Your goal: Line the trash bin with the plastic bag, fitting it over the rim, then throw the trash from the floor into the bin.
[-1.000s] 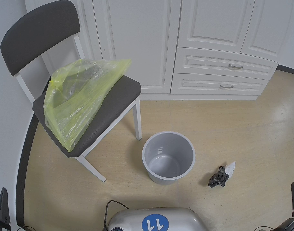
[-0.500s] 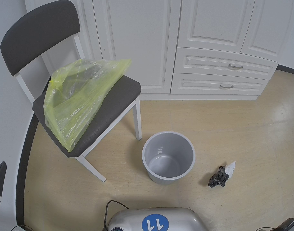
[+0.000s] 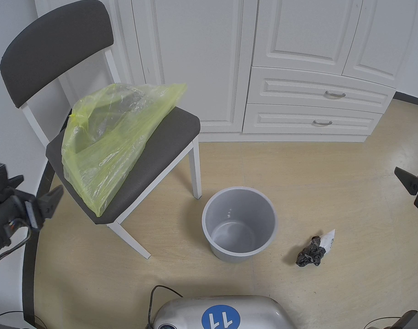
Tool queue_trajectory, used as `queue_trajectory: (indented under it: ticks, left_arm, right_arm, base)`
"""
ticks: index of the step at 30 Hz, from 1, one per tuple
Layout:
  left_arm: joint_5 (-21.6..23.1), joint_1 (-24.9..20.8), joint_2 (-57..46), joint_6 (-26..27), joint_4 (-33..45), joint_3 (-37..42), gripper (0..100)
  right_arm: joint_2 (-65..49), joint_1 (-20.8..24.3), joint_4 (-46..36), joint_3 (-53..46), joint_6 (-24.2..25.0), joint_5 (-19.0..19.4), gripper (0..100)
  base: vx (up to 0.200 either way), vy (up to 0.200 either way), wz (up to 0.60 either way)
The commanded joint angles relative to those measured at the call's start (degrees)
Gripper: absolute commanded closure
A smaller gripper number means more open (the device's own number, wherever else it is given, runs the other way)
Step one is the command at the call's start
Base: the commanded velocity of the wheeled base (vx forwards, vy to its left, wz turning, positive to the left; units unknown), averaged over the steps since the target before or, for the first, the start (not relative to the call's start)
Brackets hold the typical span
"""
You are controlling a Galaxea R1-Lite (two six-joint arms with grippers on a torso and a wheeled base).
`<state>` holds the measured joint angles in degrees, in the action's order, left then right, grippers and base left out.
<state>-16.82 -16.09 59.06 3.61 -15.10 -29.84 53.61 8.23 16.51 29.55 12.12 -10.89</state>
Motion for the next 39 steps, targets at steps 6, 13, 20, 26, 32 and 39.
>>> queue_trajectory:
  ticks: [6,13,20,26,32,39]
  left_arm:
    - [-17.5,-11.9,26.3,8.1,-7.1,-5.5,0]
    - [-17.9,-12.7,29.4,11.1,-7.7,-5.8,0]
    - [-20.3,-12.5,34.9,12.4,-7.8,-7.3,0]
    - [-21.3,-10.3,35.9,16.2,-7.8,-9.0,0]
    - [-21.3,-6.8,36.5,18.0,-7.9,-11.6,0]
    - [-21.3,-3.4,36.4,19.4,-10.9,-11.5,0]
  right_arm:
    - [9.1,4.5,4.7,1.5,3.4,-4.4,0]
    - [10.3,4.5,4.7,1.3,3.3,-4.3,0]
    - [10.1,4.5,4.5,0.9,3.1,-4.3,0]
    - [10.2,4.5,4.5,0.9,3.1,-4.3,0]
    - [9.9,4.5,4.5,0.9,3.1,-4.3,0]
    - [9.2,4.3,4.5,1.1,3.0,-4.4,0]
  base:
    - [0.0,0.0,0.0]
    - [0.0,0.0,0.0]
    - [0.0,0.0,0.0]
    - [0.0,0.0,0.0]
    - [0.0,0.0,0.0]
    - [0.0,0.0,0.0]
